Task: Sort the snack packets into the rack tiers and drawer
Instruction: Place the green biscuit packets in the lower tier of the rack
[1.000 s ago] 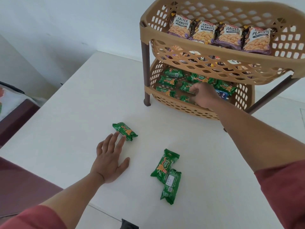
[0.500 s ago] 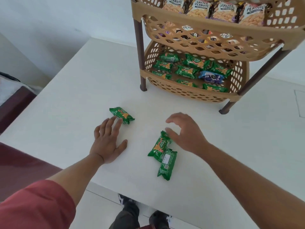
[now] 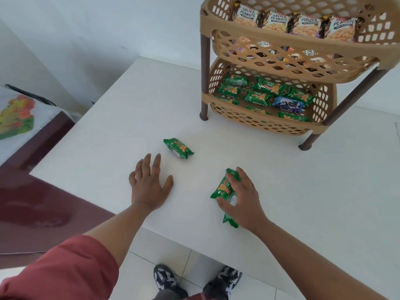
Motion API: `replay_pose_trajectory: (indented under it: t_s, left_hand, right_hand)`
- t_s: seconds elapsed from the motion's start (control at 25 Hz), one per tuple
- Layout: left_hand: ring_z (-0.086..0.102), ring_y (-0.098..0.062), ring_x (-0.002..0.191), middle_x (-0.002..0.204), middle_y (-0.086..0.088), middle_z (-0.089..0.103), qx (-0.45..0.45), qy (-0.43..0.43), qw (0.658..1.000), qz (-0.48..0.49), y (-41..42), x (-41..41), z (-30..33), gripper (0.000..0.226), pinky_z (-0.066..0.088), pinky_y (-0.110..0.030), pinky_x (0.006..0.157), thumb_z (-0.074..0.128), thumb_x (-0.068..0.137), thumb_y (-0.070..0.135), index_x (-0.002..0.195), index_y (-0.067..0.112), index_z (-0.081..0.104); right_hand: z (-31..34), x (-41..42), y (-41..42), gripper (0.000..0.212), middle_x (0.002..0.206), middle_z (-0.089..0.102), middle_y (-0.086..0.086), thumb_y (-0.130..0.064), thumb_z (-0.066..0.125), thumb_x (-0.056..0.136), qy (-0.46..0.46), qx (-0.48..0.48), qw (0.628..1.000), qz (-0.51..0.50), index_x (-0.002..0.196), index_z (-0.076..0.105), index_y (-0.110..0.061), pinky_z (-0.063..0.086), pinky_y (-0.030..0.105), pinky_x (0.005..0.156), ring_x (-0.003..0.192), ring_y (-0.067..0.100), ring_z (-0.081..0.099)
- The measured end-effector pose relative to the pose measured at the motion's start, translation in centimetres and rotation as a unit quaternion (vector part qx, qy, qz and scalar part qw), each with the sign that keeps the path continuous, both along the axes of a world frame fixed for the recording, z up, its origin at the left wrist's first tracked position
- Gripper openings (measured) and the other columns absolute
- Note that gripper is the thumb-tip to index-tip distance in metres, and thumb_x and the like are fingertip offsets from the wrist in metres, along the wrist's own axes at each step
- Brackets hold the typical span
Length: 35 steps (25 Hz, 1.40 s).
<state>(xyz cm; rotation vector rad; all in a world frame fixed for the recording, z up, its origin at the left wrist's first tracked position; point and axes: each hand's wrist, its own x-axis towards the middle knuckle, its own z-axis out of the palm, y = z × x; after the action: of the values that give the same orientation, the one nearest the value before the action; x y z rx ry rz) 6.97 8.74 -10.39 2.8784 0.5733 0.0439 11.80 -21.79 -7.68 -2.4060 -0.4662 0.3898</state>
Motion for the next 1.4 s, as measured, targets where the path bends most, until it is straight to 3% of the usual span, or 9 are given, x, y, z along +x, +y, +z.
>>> replay_pose_trajectory:
  t_s: [0.12,0.36,0.52,0.68,0.88,1.0,1.16,1.28,1.4]
  left_hand:
    - [0.020,-0.026,0.152,0.166,-0.003,0.024,-0.014,0.007,0.999,0.039,2.7,-2.2,-0.4,0.081,0.019,-0.050,0.117,0.032,0.092,0.068,0.160,0.029,0.012]
    - [0.033,-0.021,0.142,0.161,0.008,0.035,-0.010,-0.012,0.998,-0.061,11.0,-5.1,-0.7,0.075,0.025,-0.042,0.116,0.035,0.093,0.067,0.157,0.029,0.029]
    - [0.036,-0.019,0.139,0.158,0.008,0.041,-0.052,-0.048,0.995,-0.068,13.4,-5.2,-0.7,0.075,0.023,-0.039,0.115,0.040,0.092,0.065,0.156,0.027,0.033]
    - [0.032,-0.020,0.145,0.164,0.006,0.030,-0.095,-0.067,0.989,-0.086,13.4,-5.6,-0.2,0.083,0.021,-0.039,0.117,0.038,0.090,0.074,0.159,0.030,0.023]
    - [0.024,-0.021,0.148,0.168,0.008,0.014,-0.109,-0.043,0.988,-0.100,13.8,-5.6,0.0,0.110,0.021,-0.043,0.118,0.035,0.070,0.100,0.160,0.043,0.005]
    - [0.024,-0.022,0.147,0.168,0.007,0.017,-0.102,-0.049,0.989,-0.094,13.7,-5.3,-0.5,0.116,0.019,-0.042,0.117,0.036,0.064,0.103,0.159,0.046,0.001]
    - [0.025,-0.022,0.145,0.165,0.005,0.027,-0.083,-0.046,0.992,-0.083,13.5,-5.1,-0.7,0.113,0.016,-0.040,0.115,0.033,0.068,0.102,0.160,0.043,0.005]
    - [0.028,-0.021,0.145,0.162,0.006,0.034,-0.072,-0.043,0.993,-0.081,13.4,-5.2,-0.6,0.110,0.016,-0.039,0.113,0.032,0.071,0.100,0.160,0.038,0.010]
    - [0.028,-0.020,0.145,0.161,0.007,0.036,-0.061,-0.043,0.995,-0.073,13.2,-5.1,-0.5,0.108,0.018,-0.039,0.114,0.031,0.074,0.099,0.160,0.036,0.013]
  right_hand:
    - [-0.8,0.3,3.1,0.077,0.169,0.015,-0.001,-0.060,0.054,0.083,-0.023,-0.019,0.999,-0.020,0.153,0.043,-0.029,0.016,0.047,0.121,0.154,0.024,0.013]
    - [-1.3,0.7,11.9,0.078,0.169,0.014,-0.002,-0.058,0.050,0.078,-0.021,-0.024,0.995,-0.099,0.151,0.042,-0.030,0.016,0.051,0.119,0.154,0.023,0.012]
    - [-1.2,-0.3,18.2,0.082,0.170,0.009,-0.002,-0.057,0.052,0.077,-0.009,-0.009,0.979,-0.203,0.153,0.036,-0.030,0.011,0.054,0.119,0.155,0.022,0.009]
    - [-0.4,-1.9,24.5,0.090,0.171,-0.009,-0.005,-0.062,0.045,0.080,0.052,0.053,0.944,-0.321,0.160,0.014,-0.034,0.003,0.055,0.120,0.156,0.025,-0.003]
    - [1.3,-2.0,28.4,0.093,0.169,-0.018,-0.011,-0.065,0.041,0.078,0.083,0.108,0.914,-0.383,0.158,0.001,-0.043,0.001,0.056,0.120,0.154,0.012,-0.013]
    - [2.0,0.9,26.3,0.097,0.169,-0.015,-0.008,-0.061,0.047,0.073,0.033,0.029,0.945,-0.325,0.158,0.006,-0.042,0.005,0.060,0.119,0.155,0.019,-0.013]
    - [2.5,5.1,22.2,0.094,0.171,-0.005,-0.004,-0.074,0.051,0.076,-0.011,-0.083,0.996,-0.040,0.159,0.020,-0.041,0.013,0.062,0.118,0.157,0.021,-0.003]
    - [1.5,5.6,19.9,0.095,0.171,-0.007,-0.012,-0.086,0.049,0.076,-0.072,-0.112,0.985,0.111,0.157,0.020,-0.047,0.014,0.056,0.119,0.157,0.016,-0.005]
    - [0.1,5.1,19.0,0.097,0.170,-0.008,-0.014,-0.094,0.046,0.072,-0.121,-0.131,0.971,0.160,0.155,0.024,-0.048,0.020,0.057,0.117,0.156,0.017,-0.008]
